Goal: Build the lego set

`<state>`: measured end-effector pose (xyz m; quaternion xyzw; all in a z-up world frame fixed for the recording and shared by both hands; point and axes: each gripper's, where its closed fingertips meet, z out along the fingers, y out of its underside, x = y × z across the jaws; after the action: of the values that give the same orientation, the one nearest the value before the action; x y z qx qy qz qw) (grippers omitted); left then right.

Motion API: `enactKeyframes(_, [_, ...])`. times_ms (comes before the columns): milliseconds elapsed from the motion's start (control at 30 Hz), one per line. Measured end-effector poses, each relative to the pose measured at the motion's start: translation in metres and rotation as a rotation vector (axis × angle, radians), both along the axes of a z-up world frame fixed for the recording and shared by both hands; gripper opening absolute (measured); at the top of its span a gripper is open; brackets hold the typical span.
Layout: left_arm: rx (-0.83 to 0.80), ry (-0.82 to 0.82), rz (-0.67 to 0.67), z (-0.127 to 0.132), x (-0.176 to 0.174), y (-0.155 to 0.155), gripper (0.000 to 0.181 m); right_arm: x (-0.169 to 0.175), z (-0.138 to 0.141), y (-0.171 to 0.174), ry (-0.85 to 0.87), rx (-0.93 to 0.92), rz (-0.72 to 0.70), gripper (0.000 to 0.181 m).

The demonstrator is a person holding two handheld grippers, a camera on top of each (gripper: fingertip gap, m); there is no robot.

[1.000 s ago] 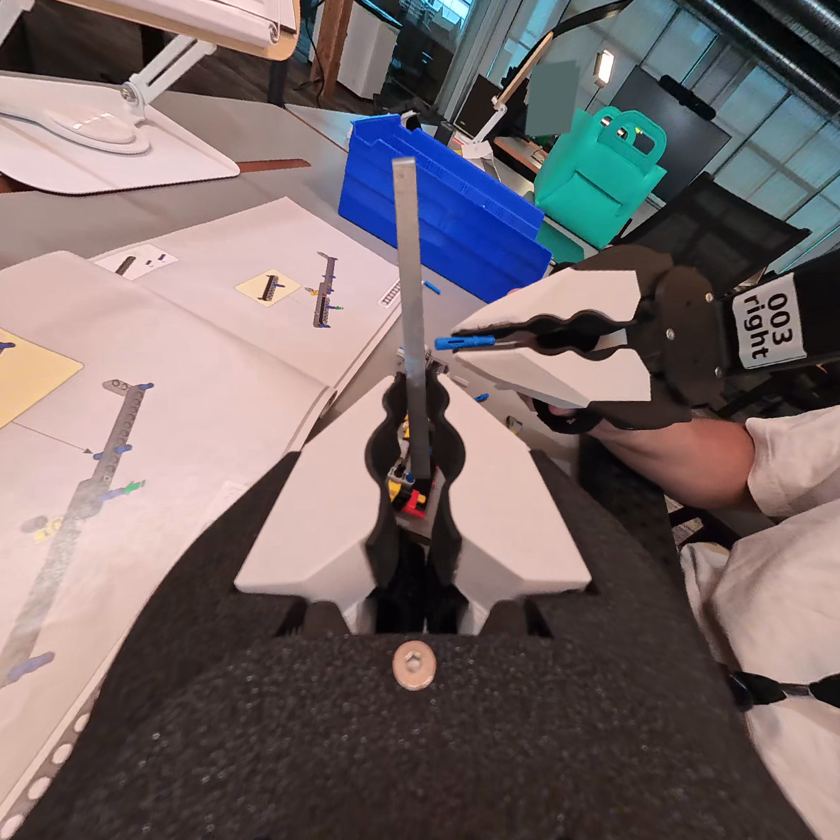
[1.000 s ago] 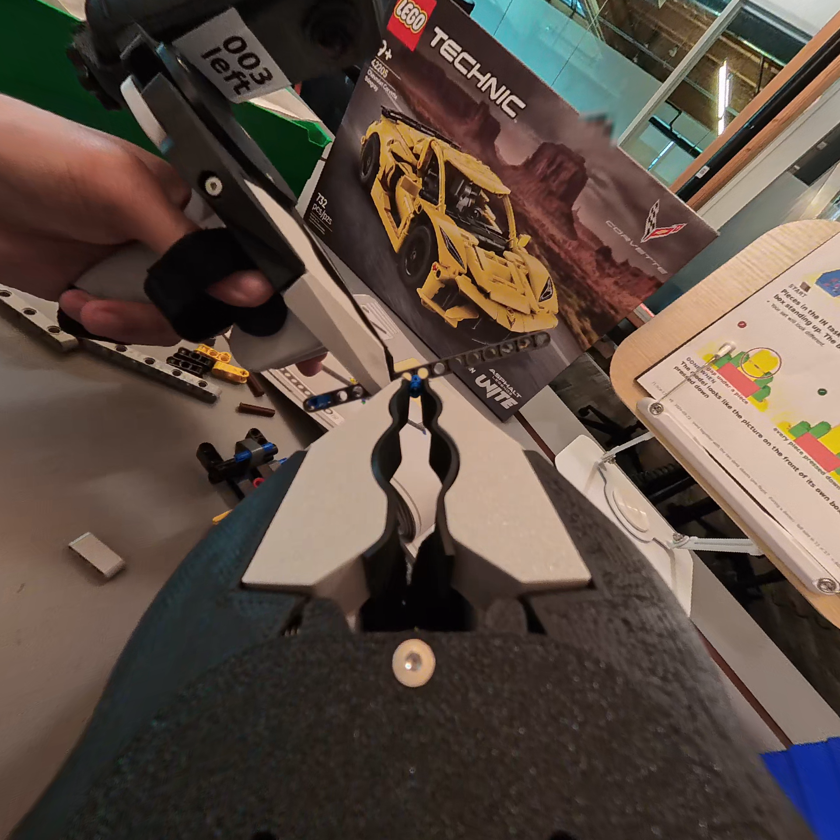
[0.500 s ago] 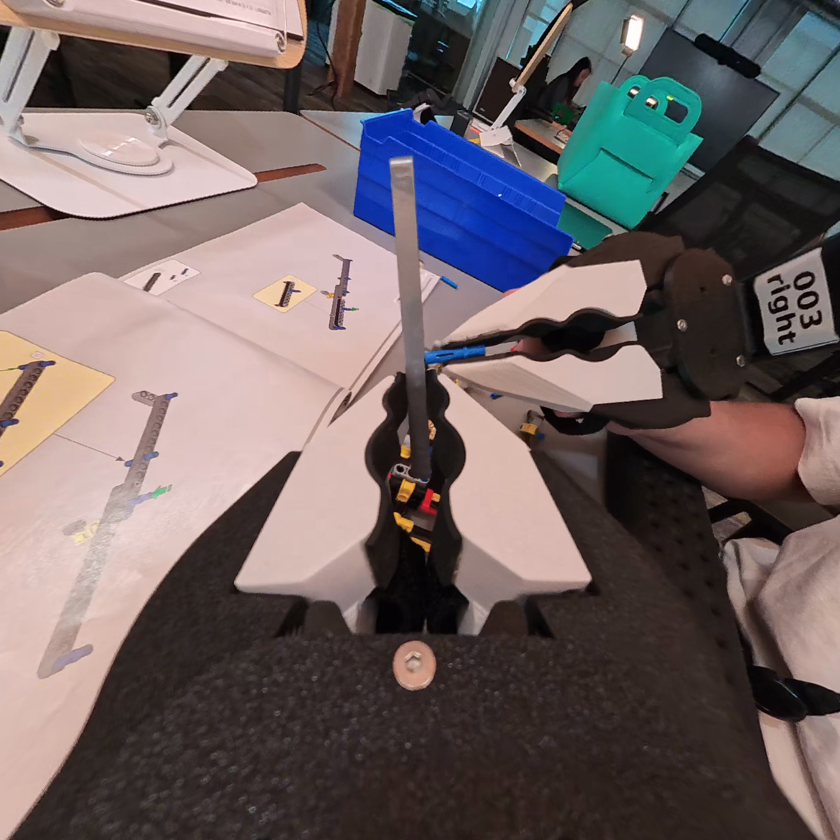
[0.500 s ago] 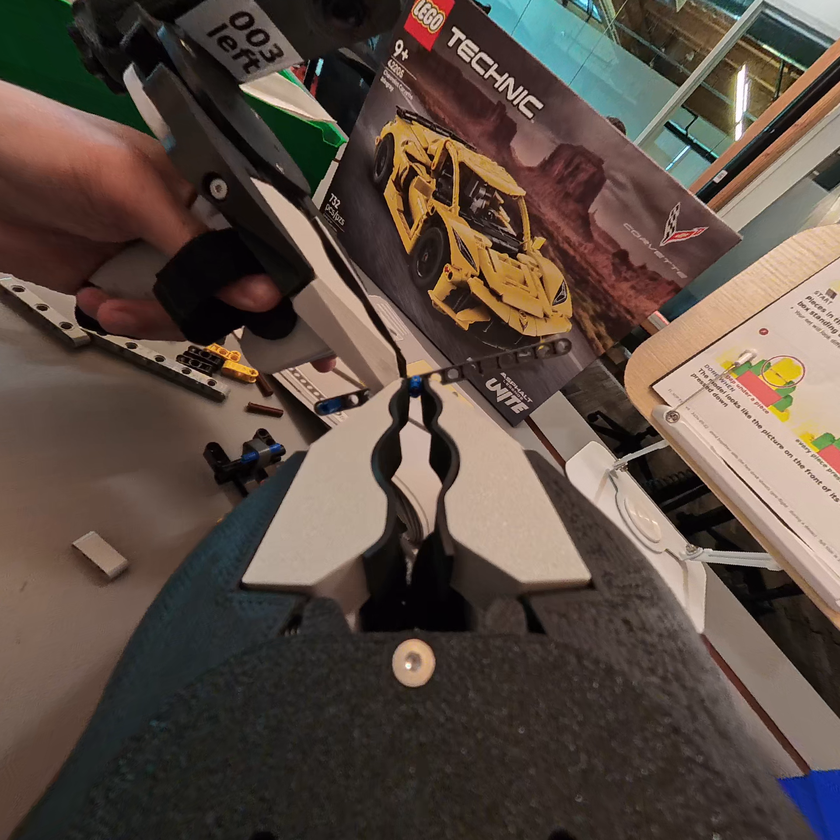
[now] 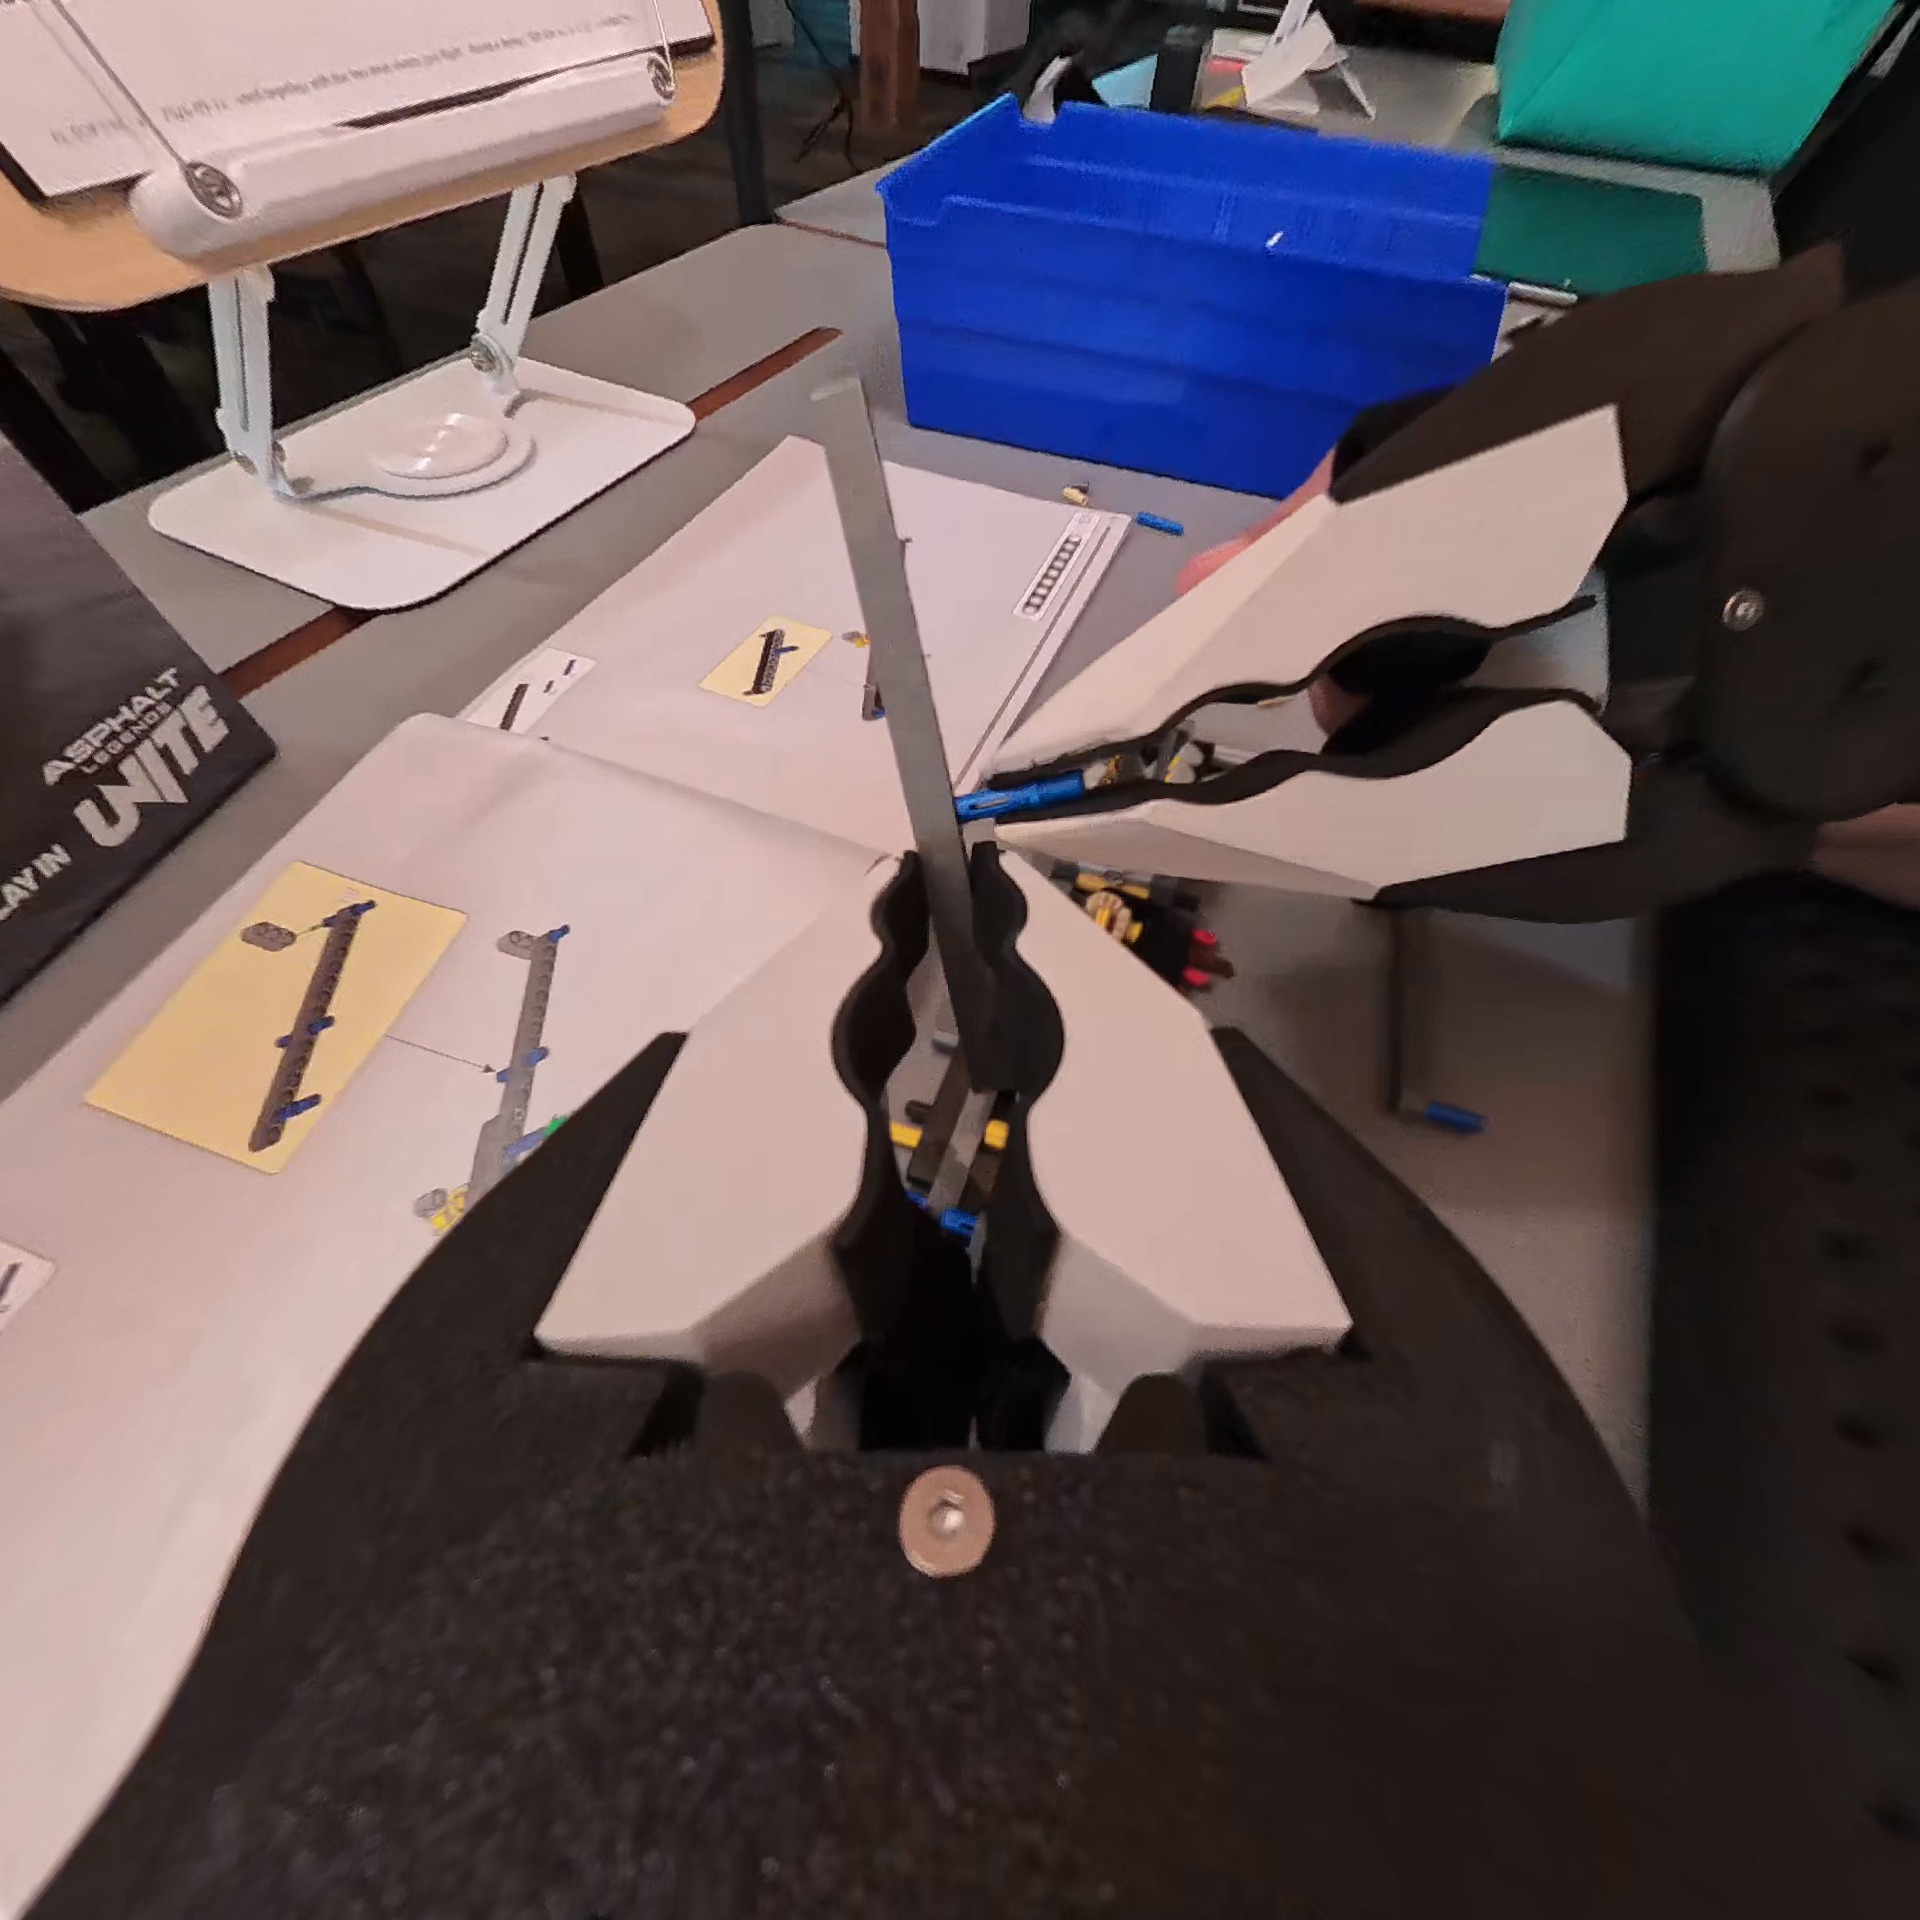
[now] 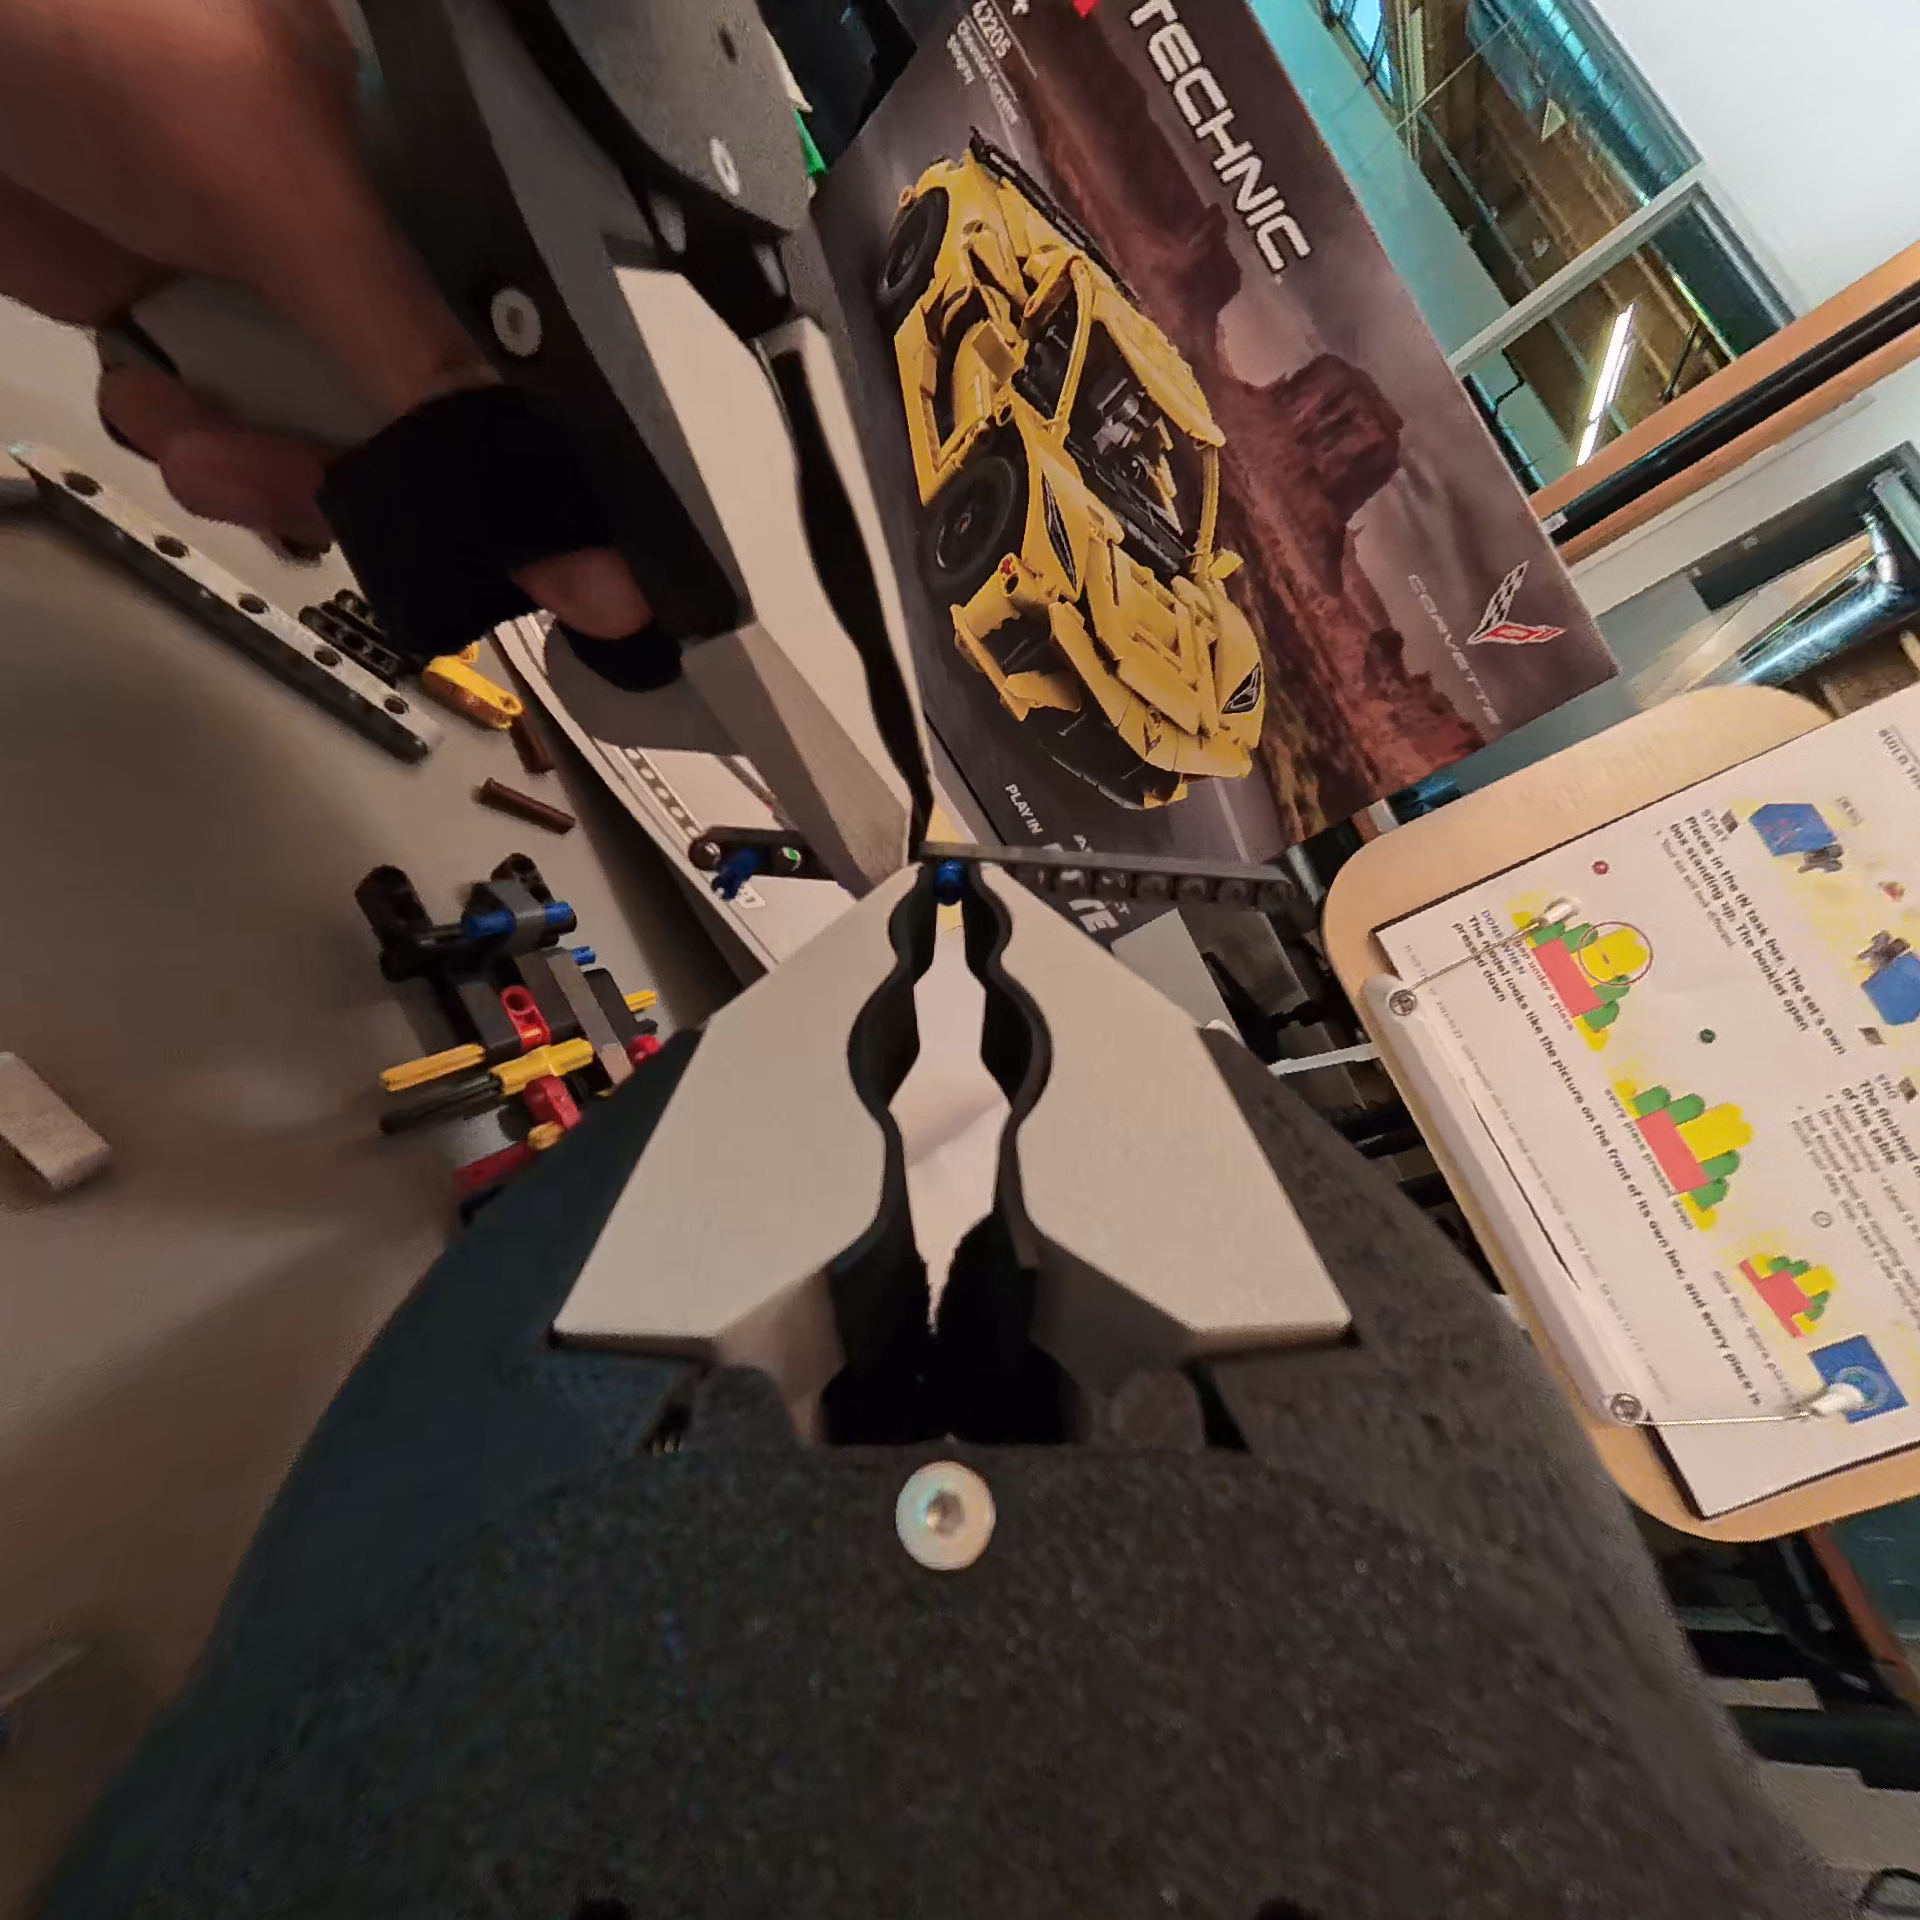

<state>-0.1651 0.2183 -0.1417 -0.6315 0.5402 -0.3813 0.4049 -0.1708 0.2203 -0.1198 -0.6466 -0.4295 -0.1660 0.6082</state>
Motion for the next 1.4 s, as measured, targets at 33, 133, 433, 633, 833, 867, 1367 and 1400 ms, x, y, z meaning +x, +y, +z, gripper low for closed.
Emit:
enactKeyframes(33, [0.002, 0.001, -0.005, 0.0, 0.0, -0.001, 0.007, 0.0, 0.0, 0.0, -0.011, 0.009, 0.005, 0.003])
enactKeyframes(133, [-0.037, -0.012, -0.03, 0.001, -0.001, -0.003, 0.007, -0.001, 0.001, -0.002, -0.021, 0.022, 0.023, 0.004])
enactKeyframes(433, [-0.146, -0.091, -0.12, 0.013, -0.001, -0.017, 0.007, 0.005, 0.004, -0.01, -0.081, 0.068, 0.067, 0.003])
enactKeyframes(633, [-0.11, -0.084, -0.012, 0.012, -0.006, 0.005, 0.007, 0.006, 0.001, -0.01, 0.199, -0.129, 0.071, 0.003])
enactKeyframes(833, [0.008, -0.157, -0.069, 0.035, -0.008, -0.007, 0.007, 0.012, -0.02, -0.002, 0.28, -0.303, -0.008, 0.003])
enactKeyframes(867, [0.012, -0.171, -0.104, 0.037, -0.007, -0.015, 0.007, 0.013, -0.023, -0.001, 0.257, -0.309, -0.027, 0.003])
enactKeyframes(1367, [0.027, -0.108, -0.041, 0.023, -0.003, -0.005, 0.007, -0.003, -0.014, -0.009, 0.229, -0.247, 0.024, 0.003])
enactKeyframes(1400, [0.055, -0.092, -0.028, 0.021, -0.003, -0.003, 0.007, -0.003, -0.015, -0.009, 0.239, -0.258, 0.022, 0.003])
